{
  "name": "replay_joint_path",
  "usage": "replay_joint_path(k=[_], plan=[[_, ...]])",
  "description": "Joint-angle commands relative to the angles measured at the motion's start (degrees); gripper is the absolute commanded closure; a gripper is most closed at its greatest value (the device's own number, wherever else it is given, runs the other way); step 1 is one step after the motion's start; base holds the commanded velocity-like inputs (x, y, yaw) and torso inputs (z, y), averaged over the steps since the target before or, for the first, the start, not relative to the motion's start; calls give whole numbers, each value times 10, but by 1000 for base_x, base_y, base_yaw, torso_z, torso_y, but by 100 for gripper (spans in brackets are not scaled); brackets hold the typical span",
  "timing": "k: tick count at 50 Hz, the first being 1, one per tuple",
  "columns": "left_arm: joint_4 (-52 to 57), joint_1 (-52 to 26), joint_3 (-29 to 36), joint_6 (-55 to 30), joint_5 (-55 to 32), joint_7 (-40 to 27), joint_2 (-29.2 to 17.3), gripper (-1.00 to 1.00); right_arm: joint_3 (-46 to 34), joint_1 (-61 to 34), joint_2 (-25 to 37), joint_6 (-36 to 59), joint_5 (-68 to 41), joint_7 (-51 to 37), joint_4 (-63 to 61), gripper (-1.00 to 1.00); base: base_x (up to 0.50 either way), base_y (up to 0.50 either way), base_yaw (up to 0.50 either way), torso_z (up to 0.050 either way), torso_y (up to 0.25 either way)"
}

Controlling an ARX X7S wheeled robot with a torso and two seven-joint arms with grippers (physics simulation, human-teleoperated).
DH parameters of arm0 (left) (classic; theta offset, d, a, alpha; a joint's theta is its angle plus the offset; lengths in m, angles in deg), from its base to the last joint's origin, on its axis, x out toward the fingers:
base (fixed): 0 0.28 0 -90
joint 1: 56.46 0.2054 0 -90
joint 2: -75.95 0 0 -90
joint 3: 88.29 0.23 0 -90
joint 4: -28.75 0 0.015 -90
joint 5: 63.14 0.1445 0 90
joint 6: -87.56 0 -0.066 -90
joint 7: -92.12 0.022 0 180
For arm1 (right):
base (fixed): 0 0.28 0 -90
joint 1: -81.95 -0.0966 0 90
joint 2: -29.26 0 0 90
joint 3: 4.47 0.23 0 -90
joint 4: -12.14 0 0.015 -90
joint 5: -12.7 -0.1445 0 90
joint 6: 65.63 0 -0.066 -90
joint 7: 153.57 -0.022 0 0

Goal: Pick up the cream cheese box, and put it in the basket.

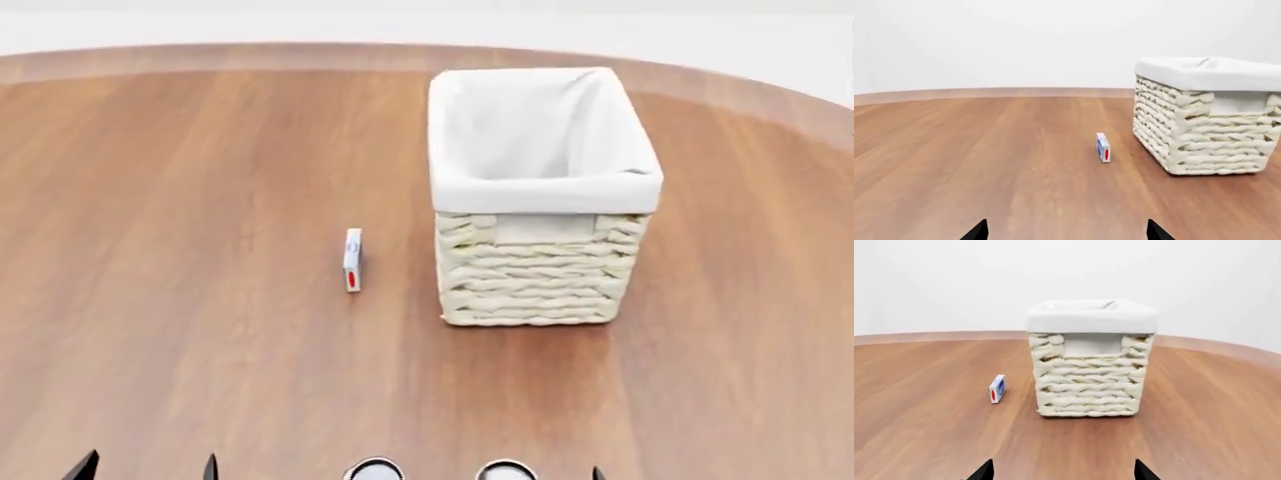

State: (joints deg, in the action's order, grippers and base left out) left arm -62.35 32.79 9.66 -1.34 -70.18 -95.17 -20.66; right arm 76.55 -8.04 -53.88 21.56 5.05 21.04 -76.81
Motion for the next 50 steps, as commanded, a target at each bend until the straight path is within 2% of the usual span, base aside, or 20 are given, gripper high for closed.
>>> replay_joint_path(k=[1, 26, 50], plan=[[-4, -2, 8, 2, -5, -5, -5, -100, -10, 3, 6, -5, -3, -4, 0, -100, 289, -207, 0, 0, 0], [-4, -3, 17, 7, -17, -16, -14, -100, -33, 7, 16, -36, 18, -20, 8, -100, 295, -194, 0, 0, 0], [-5, -4, 28, 10, -23, -25, -22, -100, -44, 5, 23, -41, 14, -30, 12, -100, 221, -8, 0, 0, 1]])
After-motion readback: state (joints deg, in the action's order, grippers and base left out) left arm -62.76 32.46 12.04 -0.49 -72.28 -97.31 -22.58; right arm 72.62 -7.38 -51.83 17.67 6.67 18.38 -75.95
